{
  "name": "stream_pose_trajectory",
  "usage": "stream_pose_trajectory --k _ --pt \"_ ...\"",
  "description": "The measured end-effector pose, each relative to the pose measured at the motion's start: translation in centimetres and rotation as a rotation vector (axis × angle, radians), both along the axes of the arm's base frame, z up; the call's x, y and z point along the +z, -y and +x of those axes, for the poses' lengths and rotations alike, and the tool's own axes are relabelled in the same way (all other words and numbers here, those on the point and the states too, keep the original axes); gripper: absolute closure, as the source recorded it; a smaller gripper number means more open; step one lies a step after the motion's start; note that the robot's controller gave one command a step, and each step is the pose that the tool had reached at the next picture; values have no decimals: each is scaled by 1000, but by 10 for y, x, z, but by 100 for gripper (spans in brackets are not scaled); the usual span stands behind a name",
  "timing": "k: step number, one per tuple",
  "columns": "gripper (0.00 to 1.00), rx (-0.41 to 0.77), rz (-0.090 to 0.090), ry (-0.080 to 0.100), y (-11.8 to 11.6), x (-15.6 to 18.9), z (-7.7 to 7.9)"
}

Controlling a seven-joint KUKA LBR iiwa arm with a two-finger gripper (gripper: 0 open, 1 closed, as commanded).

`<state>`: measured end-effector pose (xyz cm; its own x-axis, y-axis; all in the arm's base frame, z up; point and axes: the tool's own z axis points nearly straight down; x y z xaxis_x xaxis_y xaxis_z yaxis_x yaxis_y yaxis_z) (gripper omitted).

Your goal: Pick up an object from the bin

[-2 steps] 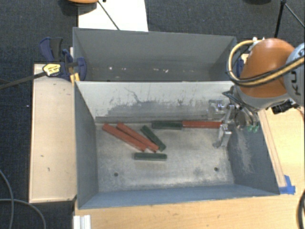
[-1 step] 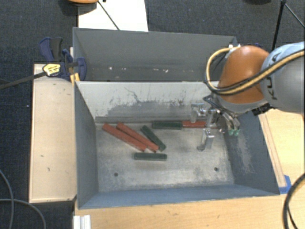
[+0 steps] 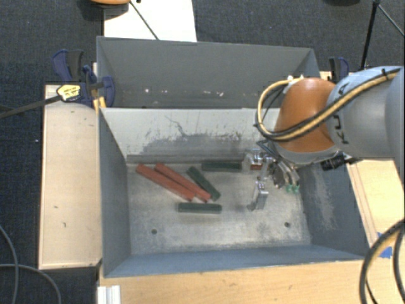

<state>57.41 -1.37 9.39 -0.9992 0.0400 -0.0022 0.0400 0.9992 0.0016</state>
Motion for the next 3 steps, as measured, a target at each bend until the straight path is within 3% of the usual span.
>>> stream_pose_trajectory --k 1,2,3 --pt "0 76 -1 0 -17 4 2" --pt "0 144 -2 0 -73 13 -8" --pt "0 137 1 1 -125 13 -11"
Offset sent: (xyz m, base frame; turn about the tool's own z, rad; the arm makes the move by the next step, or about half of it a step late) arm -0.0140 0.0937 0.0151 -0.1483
